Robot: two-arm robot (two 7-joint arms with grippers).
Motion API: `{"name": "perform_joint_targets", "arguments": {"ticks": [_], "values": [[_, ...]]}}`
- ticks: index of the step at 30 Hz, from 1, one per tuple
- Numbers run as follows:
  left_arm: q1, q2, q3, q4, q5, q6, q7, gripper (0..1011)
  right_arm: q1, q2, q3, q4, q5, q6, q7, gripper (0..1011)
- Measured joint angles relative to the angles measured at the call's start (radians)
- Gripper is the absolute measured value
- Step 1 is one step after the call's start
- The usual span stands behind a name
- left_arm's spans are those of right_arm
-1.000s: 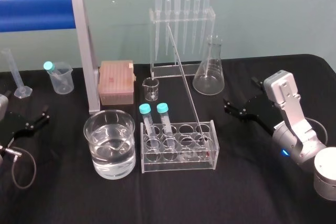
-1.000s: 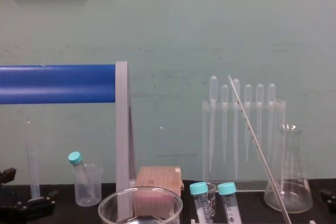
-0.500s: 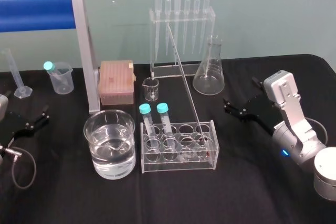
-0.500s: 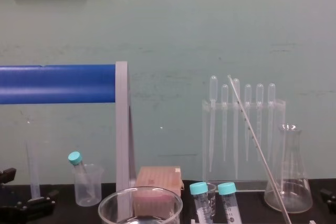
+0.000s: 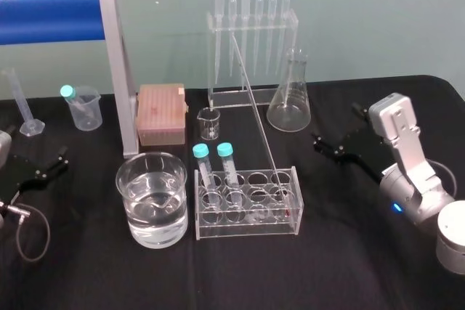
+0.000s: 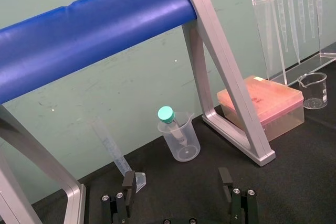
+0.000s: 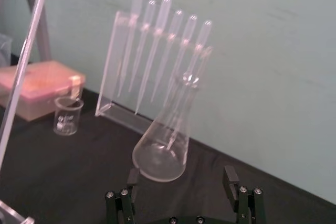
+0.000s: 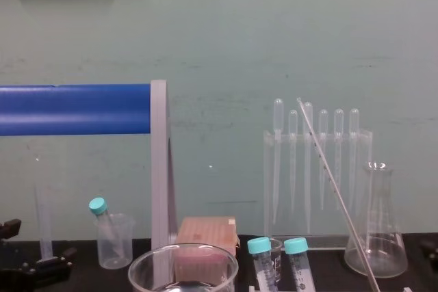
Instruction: Hold the thermometer with one hand and immerse one end into the beaker, then reinsert it into the test tube rack.
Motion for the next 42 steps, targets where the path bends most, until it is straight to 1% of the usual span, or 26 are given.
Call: {"name": "perform_joint_targets", "arguments": {"ticks": [2, 3, 5, 8, 10, 13, 17, 19, 23, 24, 28, 29, 32, 36, 42], "values": [[0.000, 0.000, 0.000, 0.000, 0.000, 0.000, 0.000, 1008, -0.004, -0.003, 0.017, -0.009, 0.003, -0.003, -0.001, 1003], [0.000, 0.000, 0.000, 0.000, 0.000, 0.000, 0.000, 1008, -0.006, -0.005, 0.030, -0.016, 0.010, -0.008, -0.001, 1003], [0.000, 0.000, 0.000, 0.000, 0.000, 0.000, 0.000, 1008, -0.008, -0.008, 0.042, -0.024, 0.021, -0.015, 0.001, 1003], [0.000, 0.000, 0.000, 0.000, 0.000, 0.000, 0.000, 1008, -0.003, -0.018, 0.074, -0.047, 0.057, -0.039, 0.030, 1003], [0.000, 0.000, 0.000, 0.000, 0.000, 0.000, 0.000, 1008, 0.000, -0.021, 0.078, -0.051, 0.064, -0.044, 0.037, 1003], [0.000, 0.000, 0.000, 0.000, 0.000, 0.000, 0.000, 1008, 0.020, -0.037, 0.096, -0.080, 0.101, -0.072, 0.084, 1003], [0.000, 0.000, 0.000, 0.000, 0.000, 0.000, 0.000, 1008, 0.044, -0.055, 0.103, -0.107, 0.119, -0.096, 0.125, 1003], [0.000, 0.000, 0.000, 0.000, 0.000, 0.000, 0.000, 1008, 0.052, -0.062, 0.104, -0.114, 0.125, -0.101, 0.141, 1003], [0.000, 0.000, 0.000, 0.000, 0.000, 0.000, 0.000, 1008, 0.072, -0.081, 0.101, -0.133, 0.158, -0.108, 0.204, 1003], [0.000, 0.000, 0.000, 0.000, 0.000, 0.000, 0.000, 1008, 0.078, -0.088, 0.096, -0.139, 0.169, -0.108, 0.228, 1003], [0.000, 0.000, 0.000, 0.000, 0.000, 0.000, 0.000, 1008, 0.089, -0.103, 0.083, -0.149, 0.183, -0.105, 0.269, 1003], [0.000, 0.000, 0.000, 0.000, 0.000, 0.000, 0.000, 1008, 0.094, -0.111, 0.075, -0.152, 0.188, -0.099, 0.286, 1003], [0.000, 0.000, 0.000, 0.000, 0.000, 0.000, 0.000, 1008, 0.101, -0.125, 0.065, -0.153, 0.194, -0.088, 0.306, 1003], [0.000, 0.000, 0.000, 0.000, 0.000, 0.000, 0.000, 1008, 0.114, -0.151, 0.054, -0.144, 0.203, -0.053, 0.327, 1003], [0.000, 0.000, 0.000, 0.000, 0.000, 0.000, 0.000, 1008, 0.122, -0.173, 0.051, -0.125, 0.199, -0.007, 0.327, 1003]]}}
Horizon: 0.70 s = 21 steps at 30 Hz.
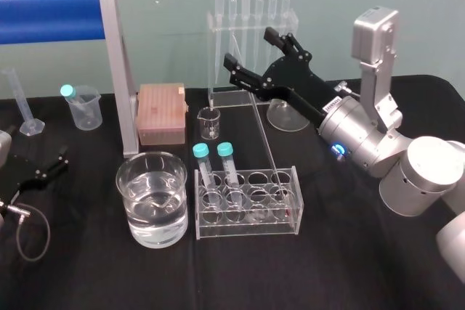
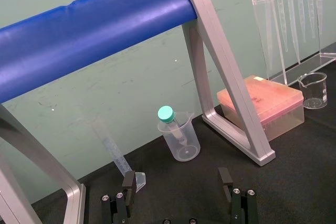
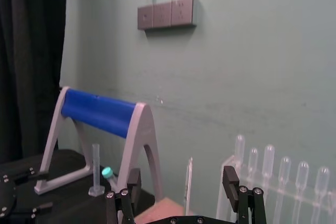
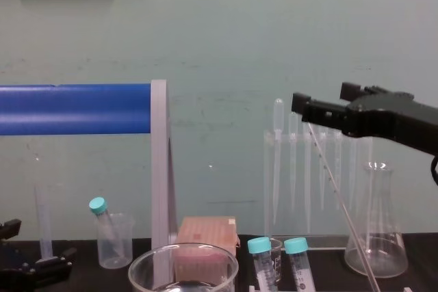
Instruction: Hold the thermometer with one hand and immerse one end into the beaker, then reinsert it into the test tube rack.
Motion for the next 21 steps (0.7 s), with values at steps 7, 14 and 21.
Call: {"name": "perform_joint_targets", "arguments": {"ticks": [7, 14, 21], "values": [[0.000, 0.000, 0.000, 0.000, 0.000, 0.000, 0.000, 1008, 0.000, -0.018, 0.006, 0.013, -0.002, 0.078, -0.003, 1003], [0.000, 0.000, 0.000, 0.000, 0.000, 0.000, 0.000, 1008, 0.003, -0.033, 0.013, 0.033, 0.010, 0.144, 0.010, 1003], [0.000, 0.000, 0.000, 0.000, 0.000, 0.000, 0.000, 1008, 0.010, -0.050, 0.021, 0.055, 0.010, 0.179, 0.026, 1003]]}}
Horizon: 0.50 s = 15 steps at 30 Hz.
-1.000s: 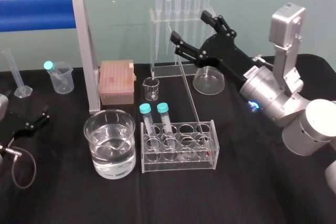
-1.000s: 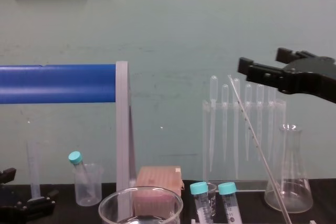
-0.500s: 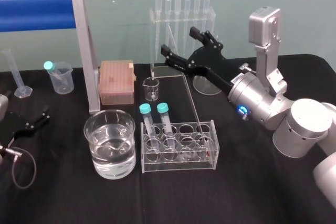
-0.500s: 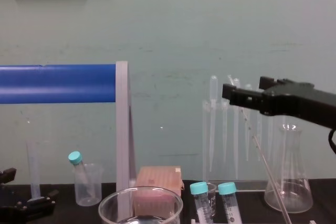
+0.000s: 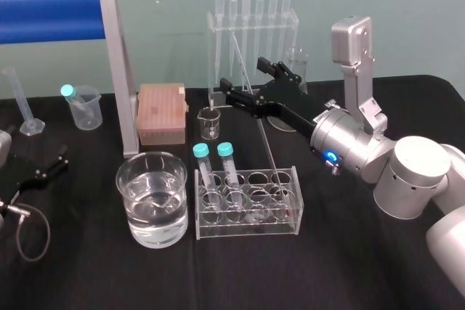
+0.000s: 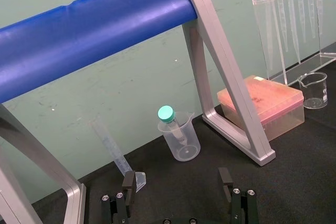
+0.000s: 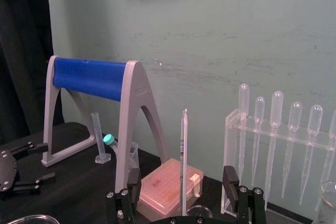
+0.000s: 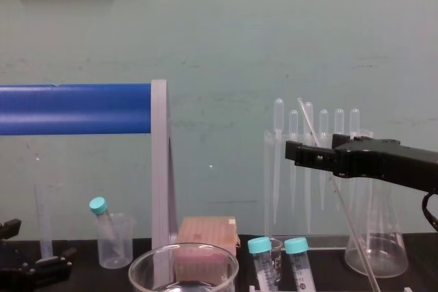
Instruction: Hold the thermometer with one hand and immerse one end into the beaker, then reinsert it into the test tube rack.
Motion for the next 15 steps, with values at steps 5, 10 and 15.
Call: {"name": "perform_joint_targets", "arguments": {"ticks": [5, 10, 15], "values": [[0.000, 0.000, 0.000, 0.000, 0.000, 0.000, 0.000, 1008, 0.002, -0.012, 0.007, 0.008, -0.006, 0.016, 0.010, 1003], [0.000, 0.000, 0.000, 0.000, 0.000, 0.000, 0.000, 1008, 0.005, -0.020, 0.011, 0.015, -0.012, 0.027, 0.017, 1003], [0.000, 0.000, 0.000, 0.000, 0.000, 0.000, 0.000, 1008, 0.008, -0.028, 0.016, 0.023, -0.018, 0.035, 0.021, 1003]]}}
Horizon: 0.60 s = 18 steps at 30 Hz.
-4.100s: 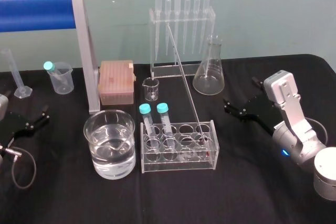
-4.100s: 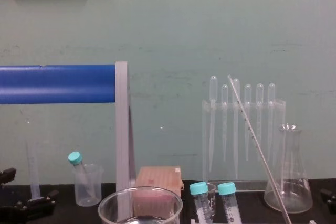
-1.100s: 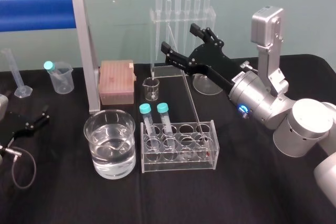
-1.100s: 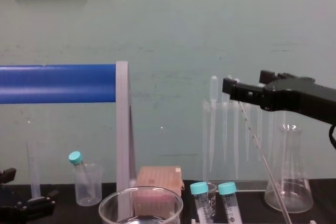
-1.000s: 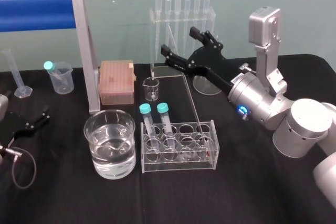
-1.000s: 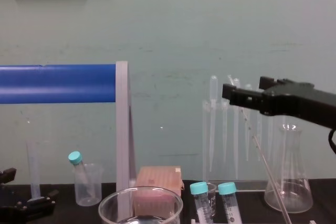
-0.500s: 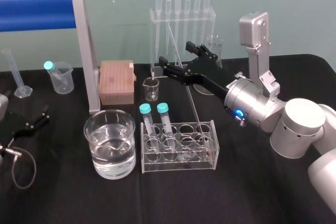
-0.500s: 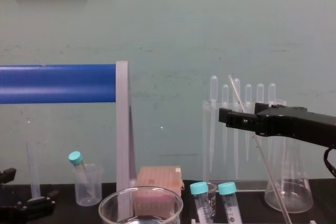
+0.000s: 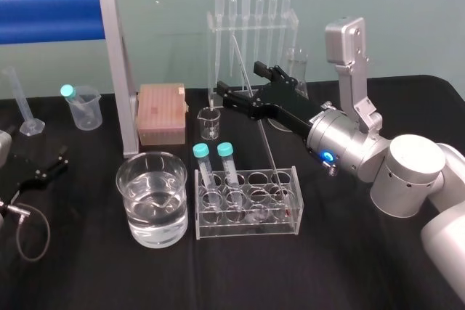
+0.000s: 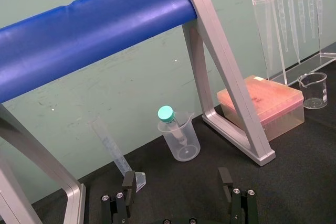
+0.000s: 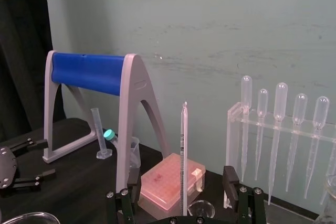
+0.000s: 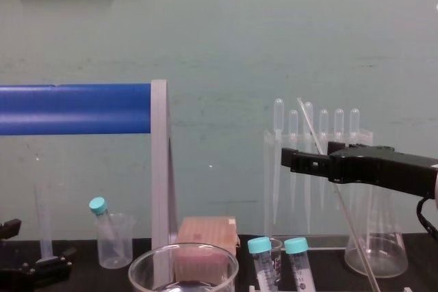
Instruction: Hold the thermometer with one hand and immerse one end into the beaker, then reinsert it into the test tube rack.
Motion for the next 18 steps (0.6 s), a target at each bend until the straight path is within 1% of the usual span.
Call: {"name": "perform_joint_targets", "arguments": {"ticks": [18], "values": [[0.000, 0.000, 0.000, 0.000, 0.000, 0.000, 0.000, 1008, 0.003, -0.008, 0.009, 0.013, 0.004, 0.028, 0.013, 1003]]}}
